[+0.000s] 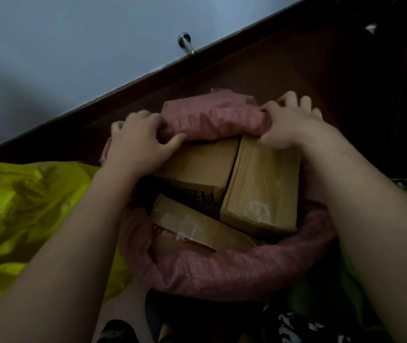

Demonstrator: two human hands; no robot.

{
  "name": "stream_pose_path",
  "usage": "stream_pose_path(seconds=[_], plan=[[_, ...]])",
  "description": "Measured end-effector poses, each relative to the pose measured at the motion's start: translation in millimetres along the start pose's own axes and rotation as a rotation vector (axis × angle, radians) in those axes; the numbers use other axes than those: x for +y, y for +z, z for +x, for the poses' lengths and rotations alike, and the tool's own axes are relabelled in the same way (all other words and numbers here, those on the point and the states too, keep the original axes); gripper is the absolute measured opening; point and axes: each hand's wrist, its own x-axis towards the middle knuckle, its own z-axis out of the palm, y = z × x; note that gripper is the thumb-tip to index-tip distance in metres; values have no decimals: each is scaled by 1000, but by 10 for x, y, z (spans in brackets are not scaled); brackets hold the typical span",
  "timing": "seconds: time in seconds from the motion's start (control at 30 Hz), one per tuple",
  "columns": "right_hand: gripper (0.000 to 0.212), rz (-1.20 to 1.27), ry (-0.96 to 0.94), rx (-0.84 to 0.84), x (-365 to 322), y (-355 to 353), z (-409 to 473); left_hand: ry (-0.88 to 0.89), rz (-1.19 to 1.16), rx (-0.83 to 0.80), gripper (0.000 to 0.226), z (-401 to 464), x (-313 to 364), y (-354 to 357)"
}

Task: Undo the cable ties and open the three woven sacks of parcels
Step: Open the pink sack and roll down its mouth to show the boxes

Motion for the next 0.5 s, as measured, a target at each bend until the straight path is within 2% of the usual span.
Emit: stream_pose_path(seconds=[0.1,0.27,0.4,0.5], plan=[[78,-209,-8,27,-147,12,59,19,-24,-53,30,42,-32,73],[28,-158,1,249,-290,173,268,-56,51,23,14,132,-44,235],[26,-116,25,422,-270,29,396,-250,-142,238,23,322,61,175],[28,-28,86,571,-326,26,459,-199,-108,461,27,442,120,100]])
